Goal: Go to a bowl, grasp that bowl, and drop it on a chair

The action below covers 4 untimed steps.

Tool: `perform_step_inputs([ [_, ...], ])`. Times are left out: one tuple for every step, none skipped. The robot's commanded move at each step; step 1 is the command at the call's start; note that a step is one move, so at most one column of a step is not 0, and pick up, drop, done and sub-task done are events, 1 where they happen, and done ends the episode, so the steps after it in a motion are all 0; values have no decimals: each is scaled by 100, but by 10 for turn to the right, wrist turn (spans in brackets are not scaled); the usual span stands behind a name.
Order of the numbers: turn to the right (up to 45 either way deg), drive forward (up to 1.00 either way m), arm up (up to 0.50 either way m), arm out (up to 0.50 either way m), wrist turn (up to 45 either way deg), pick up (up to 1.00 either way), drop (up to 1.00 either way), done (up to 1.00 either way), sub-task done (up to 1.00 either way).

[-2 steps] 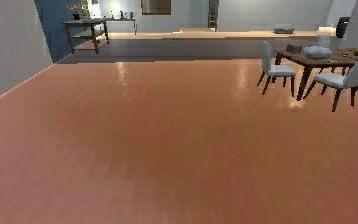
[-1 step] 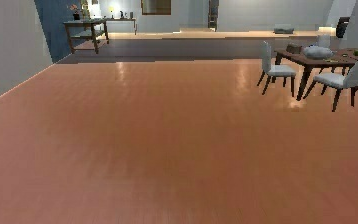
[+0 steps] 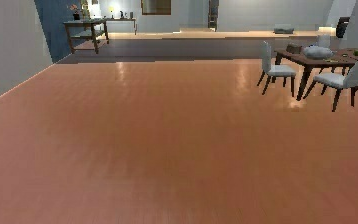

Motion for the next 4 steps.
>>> perform_step_inputs([
  [0,0,0,0,-450,0,0,0,0],
  [0,0,0,0,-420,0,0,0,0],
  [0,0,0,-32,0,0,0,0,0],
  [-150,0,0,0,0,0,0,0,0],
])
